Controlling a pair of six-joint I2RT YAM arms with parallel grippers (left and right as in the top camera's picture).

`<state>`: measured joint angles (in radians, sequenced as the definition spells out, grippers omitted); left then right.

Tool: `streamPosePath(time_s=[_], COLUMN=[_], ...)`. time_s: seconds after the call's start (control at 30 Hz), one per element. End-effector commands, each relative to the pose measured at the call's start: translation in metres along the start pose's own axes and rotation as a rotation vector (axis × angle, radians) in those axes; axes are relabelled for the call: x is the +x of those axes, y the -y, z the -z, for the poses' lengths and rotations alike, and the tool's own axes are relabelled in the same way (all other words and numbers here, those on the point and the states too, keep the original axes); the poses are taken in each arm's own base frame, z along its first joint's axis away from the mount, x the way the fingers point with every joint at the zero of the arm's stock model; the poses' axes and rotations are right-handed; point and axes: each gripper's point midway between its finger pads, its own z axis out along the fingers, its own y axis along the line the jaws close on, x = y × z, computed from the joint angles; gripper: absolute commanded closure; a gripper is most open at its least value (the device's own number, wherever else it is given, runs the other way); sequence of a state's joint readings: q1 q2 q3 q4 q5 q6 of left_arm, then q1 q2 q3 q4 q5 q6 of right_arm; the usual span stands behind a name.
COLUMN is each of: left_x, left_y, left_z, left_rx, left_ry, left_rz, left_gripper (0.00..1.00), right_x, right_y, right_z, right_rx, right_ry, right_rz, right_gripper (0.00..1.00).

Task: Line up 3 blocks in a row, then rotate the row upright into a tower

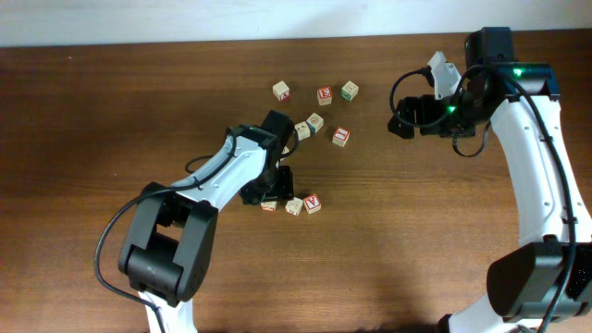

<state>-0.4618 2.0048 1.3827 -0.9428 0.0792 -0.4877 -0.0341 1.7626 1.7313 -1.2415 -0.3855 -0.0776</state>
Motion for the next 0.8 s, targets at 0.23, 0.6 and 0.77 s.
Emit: streamPosePath(time_s=[0.23,0.6,0.77], left_x=[-0.084,-0.106,-0.106], left_y=[-0.046,-0.107,-0.107], left_z=[0.144,0.165,0.165], left_rx=[-0.018,-0.063,-0.063], left_ry=[0.274,0.329,0.326], left_rz=[0.061,0.185,0.184], left_gripper=[0.23,0.51,0.54], right_x=[0.029,0.102,0.120], right_y=[-0.054,-0.103,-0.096], right_z=[-0.023,-0.138,-0.187], right_rx=[-0.060,0.031,0.087], right_ry=[-0.131,-0.256,-0.346], right_rz=[-0.004,-0.017,-0.129], right_gripper=[0.36,0.96,0.95])
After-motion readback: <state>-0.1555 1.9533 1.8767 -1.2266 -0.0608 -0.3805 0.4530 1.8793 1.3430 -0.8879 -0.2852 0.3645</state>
